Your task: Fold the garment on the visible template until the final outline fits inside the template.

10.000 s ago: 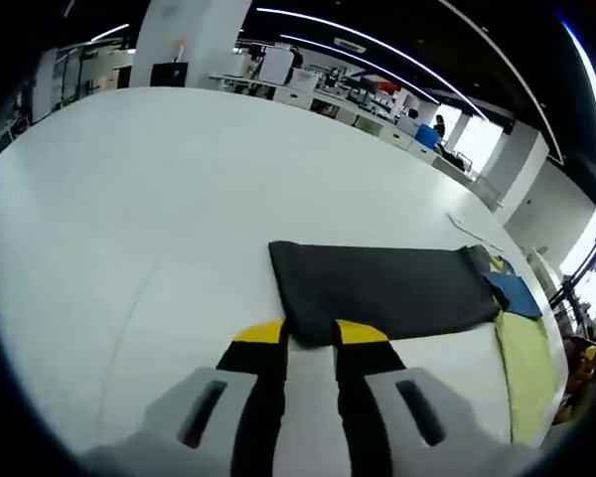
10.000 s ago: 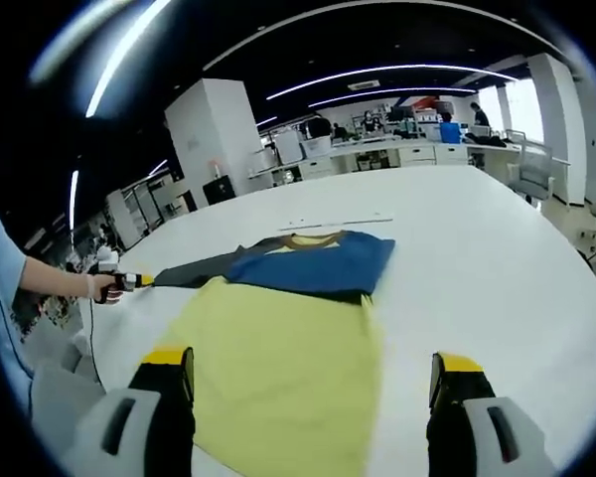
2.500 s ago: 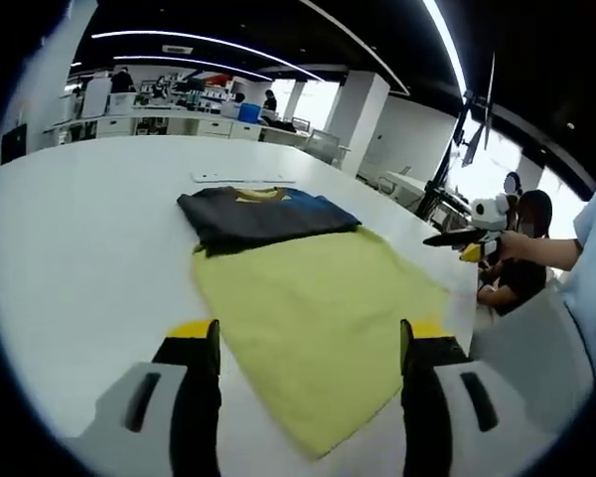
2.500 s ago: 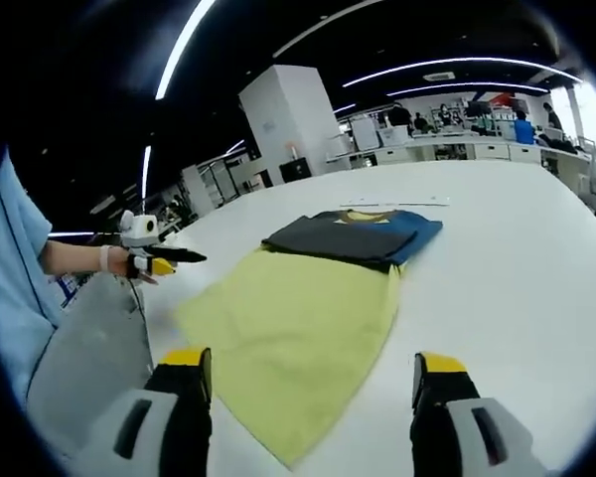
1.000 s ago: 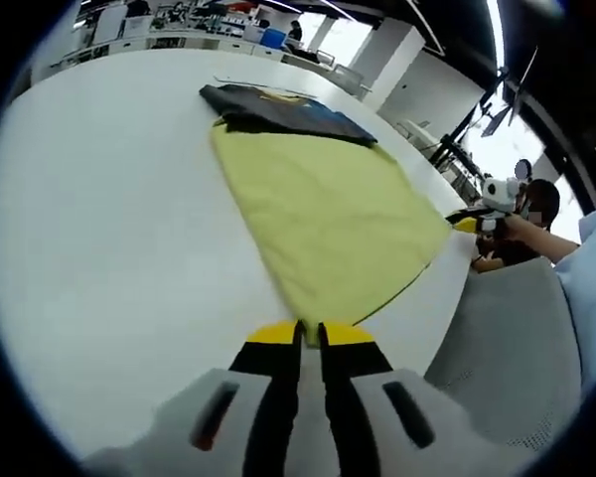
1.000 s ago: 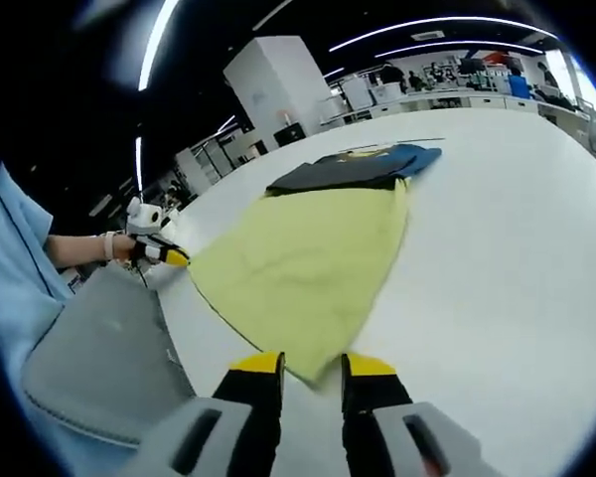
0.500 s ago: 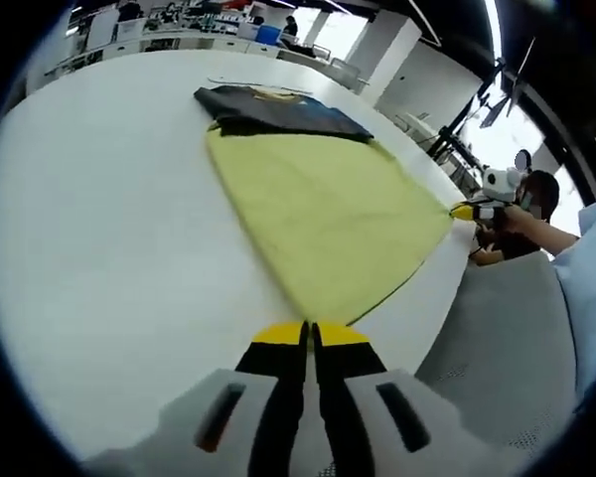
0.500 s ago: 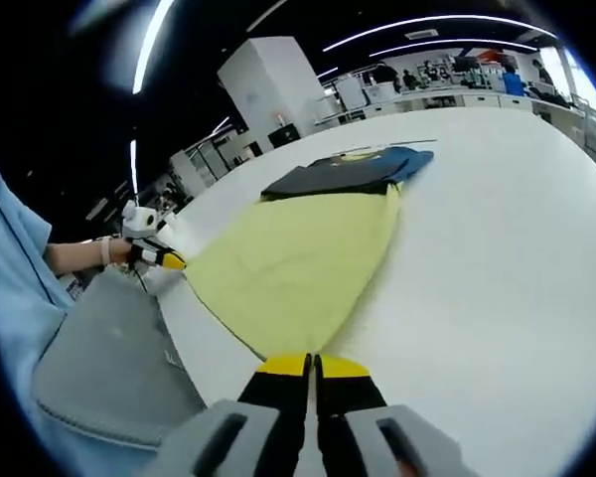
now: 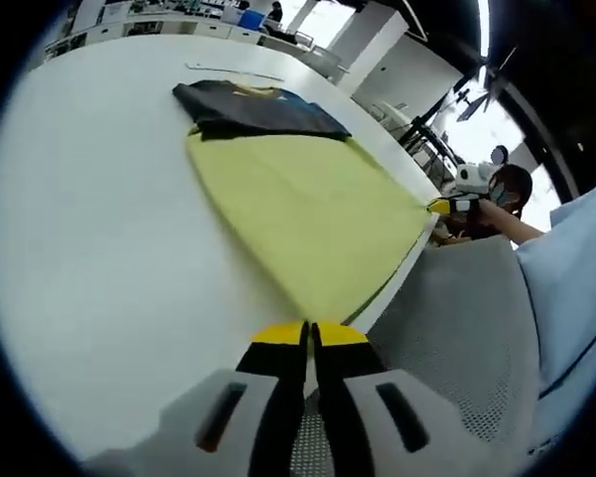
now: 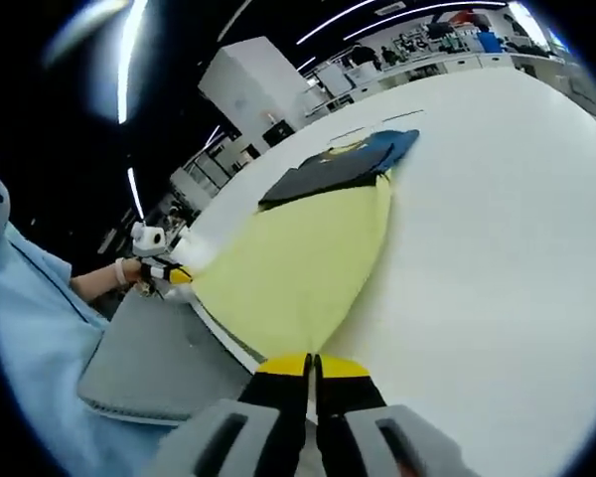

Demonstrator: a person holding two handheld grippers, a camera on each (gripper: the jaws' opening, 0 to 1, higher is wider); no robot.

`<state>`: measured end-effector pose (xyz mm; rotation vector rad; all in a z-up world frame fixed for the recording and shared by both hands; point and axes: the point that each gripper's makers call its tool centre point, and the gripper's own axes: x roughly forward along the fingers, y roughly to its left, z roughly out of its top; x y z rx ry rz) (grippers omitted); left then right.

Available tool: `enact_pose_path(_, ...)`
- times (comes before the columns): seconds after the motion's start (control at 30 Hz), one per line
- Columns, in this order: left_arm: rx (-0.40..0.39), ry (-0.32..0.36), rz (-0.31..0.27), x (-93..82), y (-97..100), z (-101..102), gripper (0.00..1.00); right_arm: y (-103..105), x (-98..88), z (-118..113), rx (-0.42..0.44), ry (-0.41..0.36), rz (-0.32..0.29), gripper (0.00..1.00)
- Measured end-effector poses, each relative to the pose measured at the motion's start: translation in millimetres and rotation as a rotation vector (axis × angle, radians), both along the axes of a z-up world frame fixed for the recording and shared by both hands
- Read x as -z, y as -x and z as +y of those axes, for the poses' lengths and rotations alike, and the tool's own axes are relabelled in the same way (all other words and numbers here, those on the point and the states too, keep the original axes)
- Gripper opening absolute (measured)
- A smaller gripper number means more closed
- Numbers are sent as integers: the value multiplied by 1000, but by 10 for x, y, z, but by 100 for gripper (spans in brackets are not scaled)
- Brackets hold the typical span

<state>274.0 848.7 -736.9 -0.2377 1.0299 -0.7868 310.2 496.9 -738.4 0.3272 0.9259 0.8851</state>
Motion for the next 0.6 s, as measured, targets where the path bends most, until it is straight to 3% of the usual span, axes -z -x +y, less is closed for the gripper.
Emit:
enact_pose_path(0.1, -4, 16, 37, -14, 106, -41, 0, 114, -29, 10, 12, -20, 21, 0)
enact_pose_path(0.3, 3, 29, 60, -65, 241, -66, 0, 300, -61, 21, 19, -43, 51, 0)
enact_pose_path(0.6, -13, 61, 70, -188, 324, -71, 0, 393, -89, -12, 22, -70, 83, 0)
